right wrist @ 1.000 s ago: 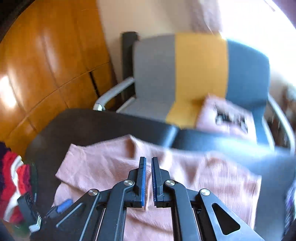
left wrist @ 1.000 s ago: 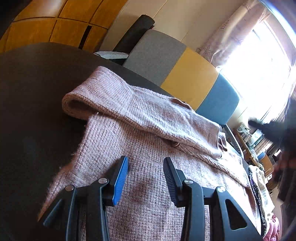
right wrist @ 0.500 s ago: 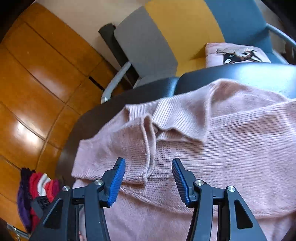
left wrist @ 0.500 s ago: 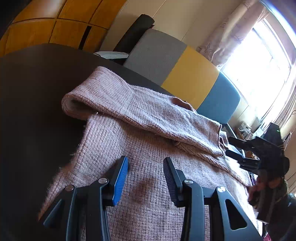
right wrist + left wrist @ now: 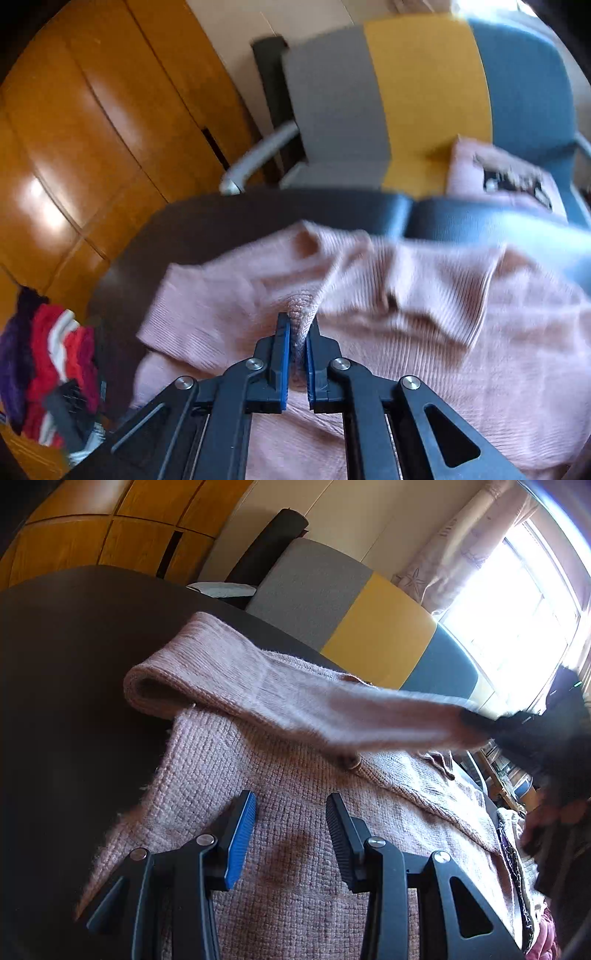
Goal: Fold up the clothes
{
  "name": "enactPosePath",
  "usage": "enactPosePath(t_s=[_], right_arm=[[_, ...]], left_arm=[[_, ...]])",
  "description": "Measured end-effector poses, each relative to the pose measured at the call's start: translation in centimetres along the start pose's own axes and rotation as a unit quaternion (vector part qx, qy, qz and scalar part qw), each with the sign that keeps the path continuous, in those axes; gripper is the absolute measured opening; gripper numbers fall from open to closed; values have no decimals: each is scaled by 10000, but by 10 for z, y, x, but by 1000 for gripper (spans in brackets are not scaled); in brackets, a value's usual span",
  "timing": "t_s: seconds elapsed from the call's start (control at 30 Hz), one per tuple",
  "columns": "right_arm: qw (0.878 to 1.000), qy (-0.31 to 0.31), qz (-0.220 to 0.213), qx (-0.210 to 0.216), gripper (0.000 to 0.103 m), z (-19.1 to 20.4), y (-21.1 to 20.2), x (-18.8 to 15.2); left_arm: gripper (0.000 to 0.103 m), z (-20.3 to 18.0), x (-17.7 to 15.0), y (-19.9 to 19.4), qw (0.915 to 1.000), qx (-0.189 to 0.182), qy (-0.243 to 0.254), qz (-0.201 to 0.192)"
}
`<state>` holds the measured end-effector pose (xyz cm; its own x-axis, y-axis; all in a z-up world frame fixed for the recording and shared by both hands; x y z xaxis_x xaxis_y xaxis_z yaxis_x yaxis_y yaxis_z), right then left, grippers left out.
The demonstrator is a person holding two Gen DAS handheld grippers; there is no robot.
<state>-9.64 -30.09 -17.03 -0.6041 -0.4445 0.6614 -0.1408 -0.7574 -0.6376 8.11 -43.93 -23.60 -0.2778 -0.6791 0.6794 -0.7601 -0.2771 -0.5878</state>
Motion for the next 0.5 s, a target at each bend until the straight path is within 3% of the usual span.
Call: enactPosePath(t_s=[0.13, 0.27, 0.5], right_arm=[[9992, -145, -371, -84, 7, 3, -43, 20], [9978, -16, -577, -320, 7, -24, -76, 18], [9936, 640, -130, -925, 7, -106, -70, -39]], left_arm=[[39, 1, 0, 0, 10000, 2, 4, 6], [39, 1, 0, -1, 10000, -4, -6, 10], [40, 0, 0, -2, 10000, 49, 17, 62]])
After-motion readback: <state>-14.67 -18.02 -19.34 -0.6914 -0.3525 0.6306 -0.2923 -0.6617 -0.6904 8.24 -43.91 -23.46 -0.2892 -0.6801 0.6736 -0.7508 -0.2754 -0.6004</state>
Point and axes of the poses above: each gripper's, at about its wrist camera, not at the fingertips, and y roughly the way its jaws point, z to its left, x to its top, the point moved 10 cm from there along y, roughly the way its jaws point, and after that the axes turned 4 degrees about y, right-handed, at the moved point
